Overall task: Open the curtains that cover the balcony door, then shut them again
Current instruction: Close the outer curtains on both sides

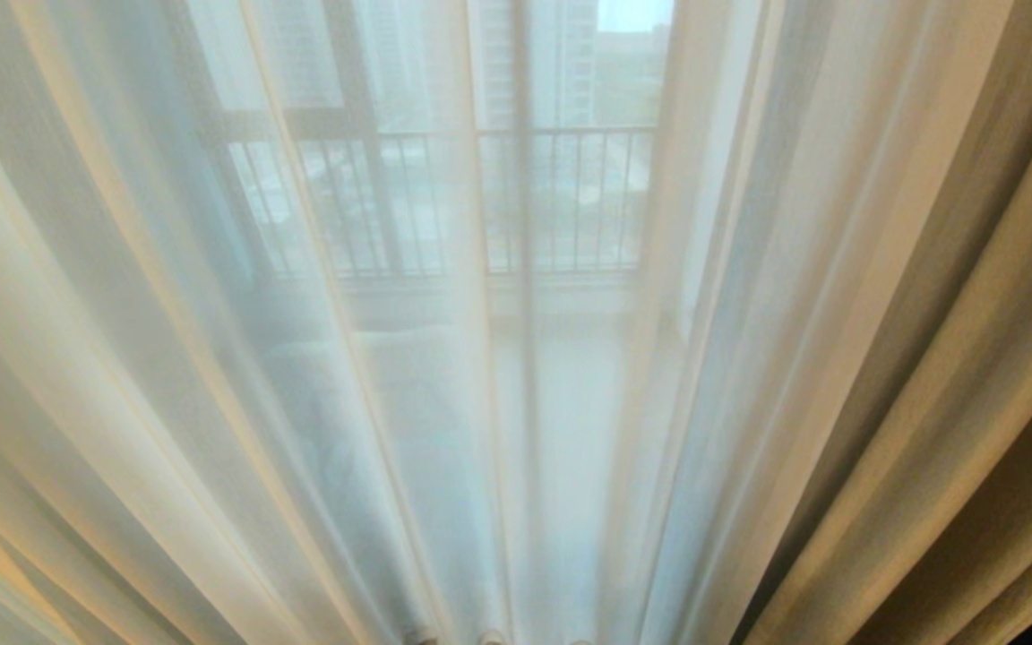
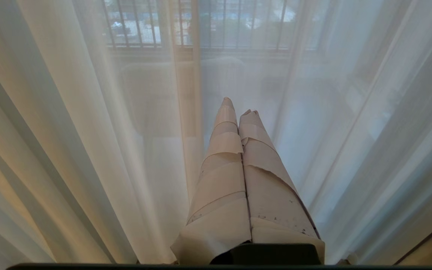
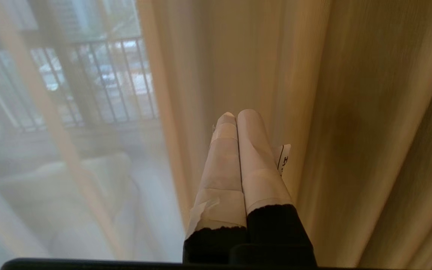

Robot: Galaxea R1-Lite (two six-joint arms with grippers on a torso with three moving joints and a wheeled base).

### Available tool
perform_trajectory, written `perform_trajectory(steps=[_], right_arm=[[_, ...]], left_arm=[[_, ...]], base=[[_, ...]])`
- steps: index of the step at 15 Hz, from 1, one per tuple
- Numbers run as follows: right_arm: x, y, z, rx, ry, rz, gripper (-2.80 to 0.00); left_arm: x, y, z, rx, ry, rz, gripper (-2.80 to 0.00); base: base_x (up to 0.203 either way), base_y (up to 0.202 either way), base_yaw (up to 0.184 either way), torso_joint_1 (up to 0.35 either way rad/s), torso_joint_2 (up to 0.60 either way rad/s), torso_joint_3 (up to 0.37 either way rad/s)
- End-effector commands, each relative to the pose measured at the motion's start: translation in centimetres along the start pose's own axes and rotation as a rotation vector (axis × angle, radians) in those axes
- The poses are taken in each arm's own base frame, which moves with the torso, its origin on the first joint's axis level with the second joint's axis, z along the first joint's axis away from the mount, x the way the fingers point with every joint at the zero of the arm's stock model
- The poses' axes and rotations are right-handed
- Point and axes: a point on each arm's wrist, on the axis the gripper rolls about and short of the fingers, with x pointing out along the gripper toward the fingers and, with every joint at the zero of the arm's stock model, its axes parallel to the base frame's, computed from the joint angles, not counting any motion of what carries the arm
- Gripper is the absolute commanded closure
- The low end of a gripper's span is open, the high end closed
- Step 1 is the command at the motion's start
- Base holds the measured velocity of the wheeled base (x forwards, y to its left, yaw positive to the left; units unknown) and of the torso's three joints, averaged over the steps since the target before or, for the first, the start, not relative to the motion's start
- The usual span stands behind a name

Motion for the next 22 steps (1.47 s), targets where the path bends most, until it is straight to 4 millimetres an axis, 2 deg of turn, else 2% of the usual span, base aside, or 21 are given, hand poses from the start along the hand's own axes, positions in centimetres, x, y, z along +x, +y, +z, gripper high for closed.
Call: perform_trajectory(steps=[1, 4, 5, 10, 16, 20, 22], right_arm=[[4.4, -0.9, 0.6, 0.008, 0.039, -0.016, 0.00], [4.7, -0.9, 0.9, 0.009, 0.042, -0.017, 0.00], [4.6, -1.0, 0.9, 0.010, 0.041, -0.022, -2.80], [4.0, -1.5, 0.7, -0.006, 0.034, -0.078, -2.80], [0.7, -1.0, -0.8, -0.025, -0.028, -0.081, -2.80], [-0.4, -0.7, -1.3, -0.044, -0.120, -0.071, -2.80], [-1.2, -0.6, -2.3, -0.049, -0.148, -0.067, -2.80]], left_arm=[[0.0, 0.0, 0.0, 0.000, -0.001, 0.001, 0.00], [0.0, 0.0, 0.0, 0.000, -0.001, 0.001, 0.00], [0.0, 0.0, 0.0, 0.000, -0.001, 0.001, 0.00], [0.0, 0.0, 0.0, 0.000, -0.001, 0.001, 0.00], [0.0, 0.0, 0.0, 0.000, -0.003, 0.001, 0.00], [0.0, 0.0, 0.0, 0.000, -0.001, 0.001, 0.00], [0.0, 0.0, 0.0, 0.000, -0.001, 0.001, 0.00]], base=[[0.000, 0.000, 0.000, 0.000, 0.00, 0.000], [0.000, 0.000, 0.000, 0.000, 0.00, 0.000], [0.000, 0.000, 0.000, 0.000, 0.00, 0.000], [0.000, 0.000, 0.000, 0.000, 0.00, 0.000], [0.000, 0.000, 0.000, 0.000, 0.00, 0.000], [0.000, 0.000, 0.000, 0.000, 0.00, 0.000], [0.000, 0.000, 0.000, 0.000, 0.00, 0.000]])
